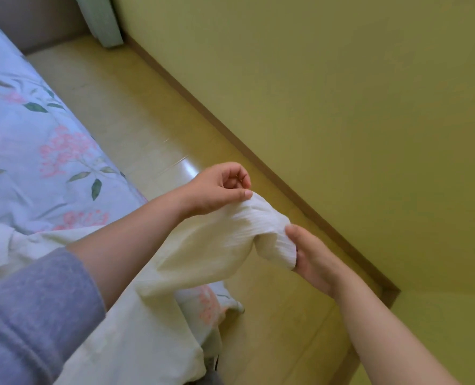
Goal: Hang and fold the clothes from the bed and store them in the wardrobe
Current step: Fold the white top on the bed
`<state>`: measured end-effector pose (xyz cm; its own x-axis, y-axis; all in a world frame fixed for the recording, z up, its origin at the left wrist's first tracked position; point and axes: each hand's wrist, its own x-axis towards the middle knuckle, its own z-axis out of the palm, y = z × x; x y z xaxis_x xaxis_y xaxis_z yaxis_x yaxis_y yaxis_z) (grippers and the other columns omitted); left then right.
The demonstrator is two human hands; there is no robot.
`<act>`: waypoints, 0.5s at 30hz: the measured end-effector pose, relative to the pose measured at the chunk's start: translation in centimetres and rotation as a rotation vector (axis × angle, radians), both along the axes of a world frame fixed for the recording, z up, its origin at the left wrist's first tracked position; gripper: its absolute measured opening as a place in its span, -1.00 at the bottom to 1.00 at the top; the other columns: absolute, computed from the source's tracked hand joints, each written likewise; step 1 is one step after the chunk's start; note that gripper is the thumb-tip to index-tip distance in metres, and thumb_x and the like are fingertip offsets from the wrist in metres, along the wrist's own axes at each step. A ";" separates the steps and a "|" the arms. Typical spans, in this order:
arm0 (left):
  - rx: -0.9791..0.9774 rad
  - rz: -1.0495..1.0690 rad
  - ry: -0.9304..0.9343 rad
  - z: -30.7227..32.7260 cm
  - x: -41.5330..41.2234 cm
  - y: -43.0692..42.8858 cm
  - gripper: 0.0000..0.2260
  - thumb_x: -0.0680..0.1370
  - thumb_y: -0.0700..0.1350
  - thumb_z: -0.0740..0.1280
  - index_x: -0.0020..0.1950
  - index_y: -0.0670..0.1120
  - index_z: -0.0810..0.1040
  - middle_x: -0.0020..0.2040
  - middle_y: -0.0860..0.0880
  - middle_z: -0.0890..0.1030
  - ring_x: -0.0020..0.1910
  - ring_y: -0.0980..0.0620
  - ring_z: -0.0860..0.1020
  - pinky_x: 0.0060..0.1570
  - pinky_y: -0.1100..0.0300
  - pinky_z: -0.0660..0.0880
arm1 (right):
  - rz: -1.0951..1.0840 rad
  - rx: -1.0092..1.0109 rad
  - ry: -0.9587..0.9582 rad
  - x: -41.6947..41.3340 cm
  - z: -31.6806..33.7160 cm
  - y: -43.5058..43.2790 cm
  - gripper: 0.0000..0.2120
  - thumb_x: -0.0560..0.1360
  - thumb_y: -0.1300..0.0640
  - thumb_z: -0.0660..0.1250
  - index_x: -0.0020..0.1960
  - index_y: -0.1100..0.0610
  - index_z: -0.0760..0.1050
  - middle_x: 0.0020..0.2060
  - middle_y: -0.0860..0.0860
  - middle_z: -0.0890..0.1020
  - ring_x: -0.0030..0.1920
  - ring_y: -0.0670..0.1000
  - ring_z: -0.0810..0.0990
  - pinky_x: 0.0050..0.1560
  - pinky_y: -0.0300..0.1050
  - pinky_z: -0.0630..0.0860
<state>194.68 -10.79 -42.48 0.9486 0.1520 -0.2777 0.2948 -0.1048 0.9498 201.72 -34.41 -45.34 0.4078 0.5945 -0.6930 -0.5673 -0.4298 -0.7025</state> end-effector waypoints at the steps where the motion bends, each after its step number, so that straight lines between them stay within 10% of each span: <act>1: 0.028 0.013 -0.018 0.2 -0.1 0.0 -0.93 0.54 -0.28 0.37 -0.03 -0.19 0.50 -0.35 0.04 0.44 -0.36 0.09 0.35 -0.32 0.32 0.31 | -0.064 0.038 0.072 0.2 0.1 0.3 -0.20 0.32 -0.35 0.44 0.42 0.08 0.42 0.17 0.05 0.66 0.14 0.02 0.65 0.04 -0.11 0.61; 8: 0.294 0.220 0.012 -0.7 -1.5 0.5 -0.86 0.57 -0.12 0.33 0.12 0.00 0.54 0.02 0.03 0.56 -0.04 0.08 0.53 -0.06 0.27 0.42 | -0.433 0.073 -0.213 1.5 2.0 2.3 -0.90 0.56 0.10 0.34 0.01 0.07 0.62 -0.15 0.03 0.71 -0.25 -0.03 0.68 -0.34 -0.20 0.58; 15: 0.357 0.497 0.132 -2.8 -9.0 0.6 -0.84 0.60 -0.10 0.25 0.16 0.01 0.52 0.18 0.02 0.53 0.04 0.10 0.52 -0.04 0.27 0.37 | -0.271 0.075 -0.850 0.3 7.5 4.8 -0.86 0.52 0.00 0.27 -0.20 -0.02 0.48 -0.30 -0.15 0.48 -0.24 -0.06 0.43 -0.19 -0.09 0.41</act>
<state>185.66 -10.15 -45.25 0.7015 0.6716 -0.2383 0.5027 -0.2294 0.8335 202.05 -29.59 -37.82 0.8988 0.4347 -0.0565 0.0819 -0.2931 -0.9526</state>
